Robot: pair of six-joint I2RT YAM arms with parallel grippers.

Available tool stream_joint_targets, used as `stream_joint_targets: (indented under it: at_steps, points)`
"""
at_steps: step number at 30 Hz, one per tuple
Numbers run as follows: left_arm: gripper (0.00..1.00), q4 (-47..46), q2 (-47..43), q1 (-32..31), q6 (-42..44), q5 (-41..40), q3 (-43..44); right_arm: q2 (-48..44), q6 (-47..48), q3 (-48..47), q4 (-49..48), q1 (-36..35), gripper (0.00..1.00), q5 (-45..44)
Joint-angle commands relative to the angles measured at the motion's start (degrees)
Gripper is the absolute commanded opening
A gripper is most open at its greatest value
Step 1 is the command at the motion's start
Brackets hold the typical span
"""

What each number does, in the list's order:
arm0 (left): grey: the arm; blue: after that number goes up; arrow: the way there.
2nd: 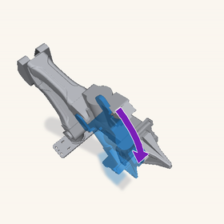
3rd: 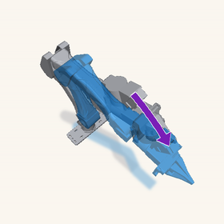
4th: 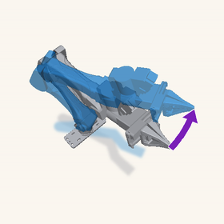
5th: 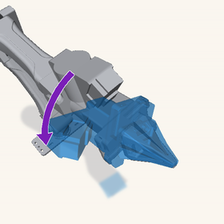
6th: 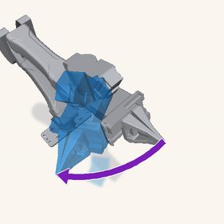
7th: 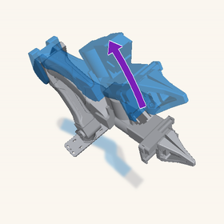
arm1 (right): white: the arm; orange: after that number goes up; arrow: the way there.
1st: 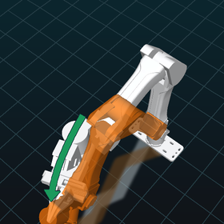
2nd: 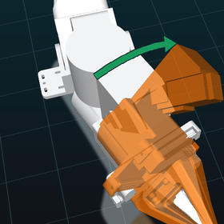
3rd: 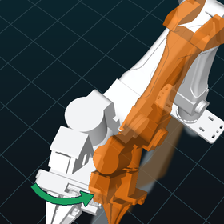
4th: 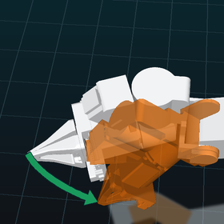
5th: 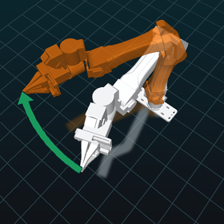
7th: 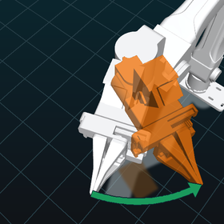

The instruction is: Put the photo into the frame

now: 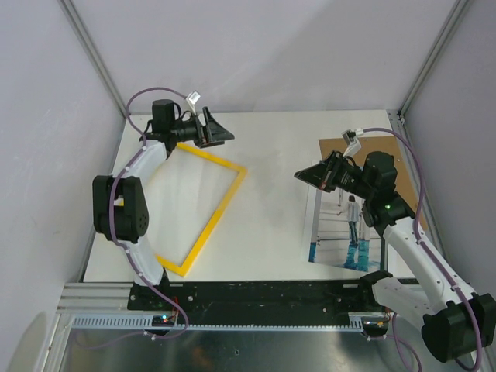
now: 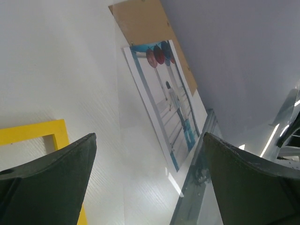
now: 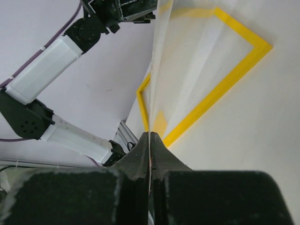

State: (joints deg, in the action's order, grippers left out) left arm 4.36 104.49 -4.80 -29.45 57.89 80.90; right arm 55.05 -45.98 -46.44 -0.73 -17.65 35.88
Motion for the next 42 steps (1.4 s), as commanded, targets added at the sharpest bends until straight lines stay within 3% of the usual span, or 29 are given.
stream_joint_targets:
  at_steps: [1, 20, 33, 42]
  points:
    - [1.0, -2.46, -0.77, 0.29, 1.53, 5.77, 1.46, -0.04, -1.65, -3.33, -5.72, 0.44, 0.0, 4.26]
    - [0.99, -4.83, -7.79, -0.56, -2.28, 5.82, -4.3, 3.42, -2.81, -5.16, -12.05, 3.29, 0.0, 12.71]
    - [0.84, -15.17, -17.71, -1.19, -14.1, 6.85, -14.22, 5.43, -1.37, -5.15, -15.95, 8.26, 0.0, 19.47]
    - [0.71, -17.92, -22.36, -0.82, -20.96, 5.55, -17.76, 4.29, 0.07, -5.13, -13.5, 11.35, 0.0, 21.6]
